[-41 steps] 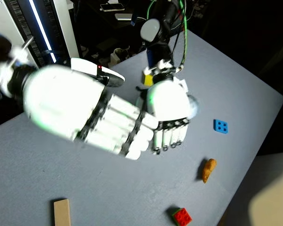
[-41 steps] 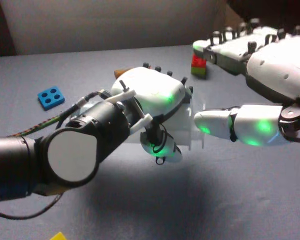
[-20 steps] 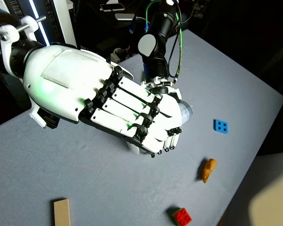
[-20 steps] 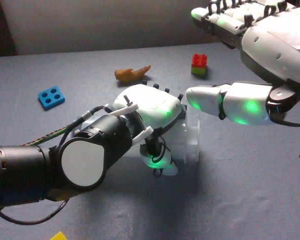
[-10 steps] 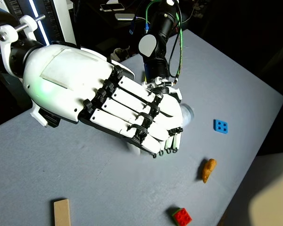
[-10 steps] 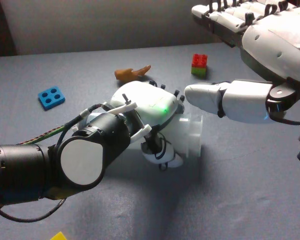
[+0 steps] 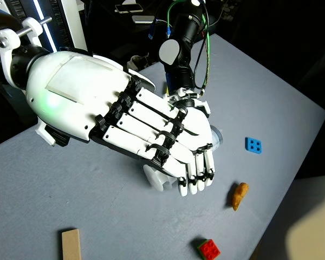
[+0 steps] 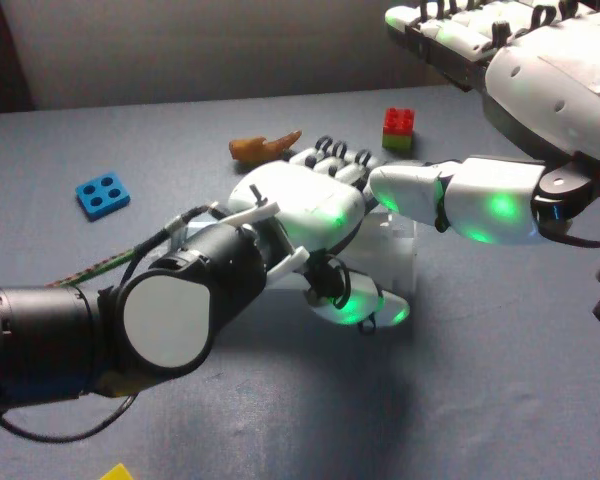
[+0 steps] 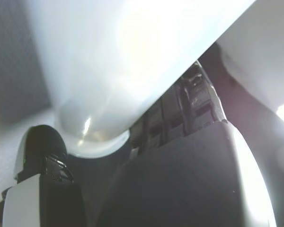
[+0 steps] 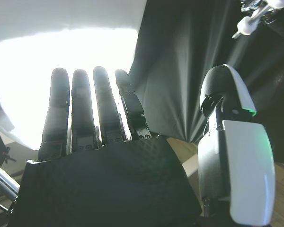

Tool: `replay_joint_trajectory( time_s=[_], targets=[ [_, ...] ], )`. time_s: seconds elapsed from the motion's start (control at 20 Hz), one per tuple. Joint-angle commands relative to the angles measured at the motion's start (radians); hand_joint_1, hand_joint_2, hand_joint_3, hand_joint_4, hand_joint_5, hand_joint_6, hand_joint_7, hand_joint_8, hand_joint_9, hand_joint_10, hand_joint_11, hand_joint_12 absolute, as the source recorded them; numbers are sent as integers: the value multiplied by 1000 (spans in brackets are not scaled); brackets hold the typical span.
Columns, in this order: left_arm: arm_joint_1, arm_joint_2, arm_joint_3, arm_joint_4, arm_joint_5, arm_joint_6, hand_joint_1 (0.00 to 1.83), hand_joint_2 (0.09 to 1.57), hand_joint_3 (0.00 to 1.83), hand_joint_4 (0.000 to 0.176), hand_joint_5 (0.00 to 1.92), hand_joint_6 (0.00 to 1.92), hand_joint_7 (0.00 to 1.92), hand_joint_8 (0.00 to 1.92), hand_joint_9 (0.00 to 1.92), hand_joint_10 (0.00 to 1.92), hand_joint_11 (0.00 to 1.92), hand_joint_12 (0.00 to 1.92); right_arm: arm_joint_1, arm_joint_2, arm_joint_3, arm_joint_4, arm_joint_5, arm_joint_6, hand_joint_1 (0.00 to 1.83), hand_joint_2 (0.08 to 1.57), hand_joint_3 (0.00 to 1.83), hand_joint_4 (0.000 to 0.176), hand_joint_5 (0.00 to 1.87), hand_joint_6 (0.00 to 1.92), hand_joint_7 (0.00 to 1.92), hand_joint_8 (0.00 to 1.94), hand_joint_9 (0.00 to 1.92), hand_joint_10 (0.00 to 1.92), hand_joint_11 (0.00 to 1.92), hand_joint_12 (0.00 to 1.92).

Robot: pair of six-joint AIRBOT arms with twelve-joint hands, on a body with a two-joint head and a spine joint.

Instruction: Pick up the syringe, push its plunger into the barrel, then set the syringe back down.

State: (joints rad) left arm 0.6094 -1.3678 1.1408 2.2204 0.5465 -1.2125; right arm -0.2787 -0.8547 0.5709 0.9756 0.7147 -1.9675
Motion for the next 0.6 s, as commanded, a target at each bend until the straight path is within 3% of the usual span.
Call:
replay_joint_trajectory(
  time_s=[0.0, 0.35, 0.4, 0.55],
  targets=[
    [-20, 9, -3, 43, 76, -2, 420, 998, 0, 0, 0, 0, 0, 0, 0, 0, 0, 169, 14, 3, -3, -56, 81, 7, 207, 1110, 0, 0, 104, 0, 142, 1, 113, 1, 0, 376],
    [-53, 72, -40, 28, 75, 11, 455, 949, 0, 0, 0, 0, 0, 0, 0, 0, 1, 24, 13, 3, -3, -56, 83, 11, 225, 1107, 0, 0, 100, 4, 143, 2, 112, 3, 0, 433],
    [-65, 90, -57, -51, 78, 95, 423, 960, 1, 0, 0, 0, 0, 0, 0, 0, 0, 23, 13, 3, -3, -56, 84, 11, 237, 1106, 0, 0, 112, 4, 154, 3, 126, 5, 0, 476],
    [-82, 148, -109, -165, 150, 180, 445, 965, 3, 0, 0, 0, 0, 0, 0, 0, 0, 20, 13, 3, -3, -56, 84, 13, 259, 1100, 0, 0, 115, 3, 152, 1, 128, 3, 0, 457]
  ],
)
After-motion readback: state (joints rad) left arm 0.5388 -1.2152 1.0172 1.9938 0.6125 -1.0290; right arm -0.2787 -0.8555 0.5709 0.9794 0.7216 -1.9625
